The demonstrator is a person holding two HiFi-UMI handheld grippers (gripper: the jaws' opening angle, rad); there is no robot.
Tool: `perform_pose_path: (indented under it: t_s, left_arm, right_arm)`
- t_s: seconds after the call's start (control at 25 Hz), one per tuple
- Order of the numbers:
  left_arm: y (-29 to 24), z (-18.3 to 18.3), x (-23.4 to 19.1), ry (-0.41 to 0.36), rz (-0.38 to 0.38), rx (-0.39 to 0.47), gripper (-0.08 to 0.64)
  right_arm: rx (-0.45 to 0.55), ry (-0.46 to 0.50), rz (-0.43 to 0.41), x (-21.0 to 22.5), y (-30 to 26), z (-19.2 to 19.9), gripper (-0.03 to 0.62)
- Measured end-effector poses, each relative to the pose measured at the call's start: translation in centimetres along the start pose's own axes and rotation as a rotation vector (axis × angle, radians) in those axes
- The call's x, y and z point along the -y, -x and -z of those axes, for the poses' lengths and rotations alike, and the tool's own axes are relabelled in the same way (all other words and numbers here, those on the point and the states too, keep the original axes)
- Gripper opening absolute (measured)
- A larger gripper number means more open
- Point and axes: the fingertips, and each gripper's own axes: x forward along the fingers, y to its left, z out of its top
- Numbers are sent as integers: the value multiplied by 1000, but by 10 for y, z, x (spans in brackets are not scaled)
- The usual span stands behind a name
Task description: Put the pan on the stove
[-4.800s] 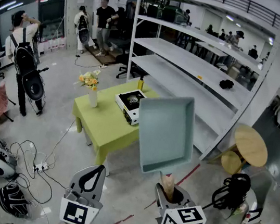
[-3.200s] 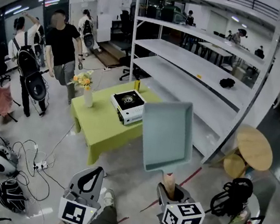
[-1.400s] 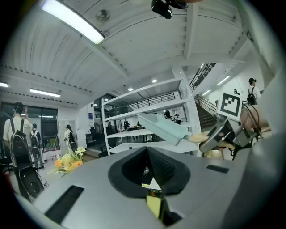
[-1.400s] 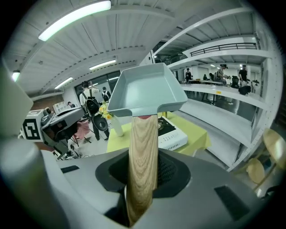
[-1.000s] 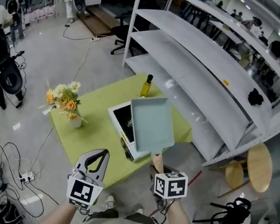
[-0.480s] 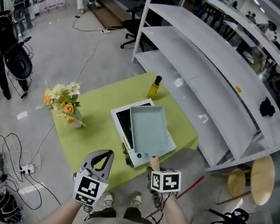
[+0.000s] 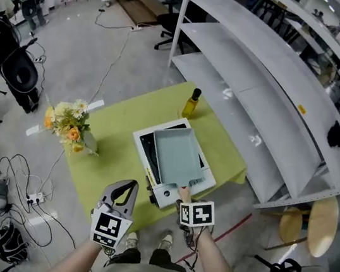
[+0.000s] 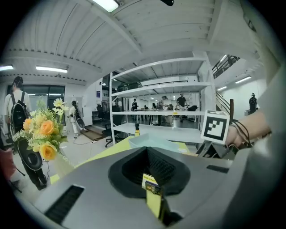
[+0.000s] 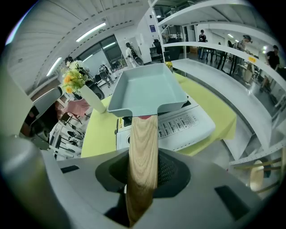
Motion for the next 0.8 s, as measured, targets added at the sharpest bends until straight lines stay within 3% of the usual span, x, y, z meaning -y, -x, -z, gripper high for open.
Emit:
perform_pose_path:
  t_s: [0.8]
  left_arm:
    - [-16,19,3,25,-35,-76,8]
  right_arm:
    - [-61,99,25,14,-23,-15,112]
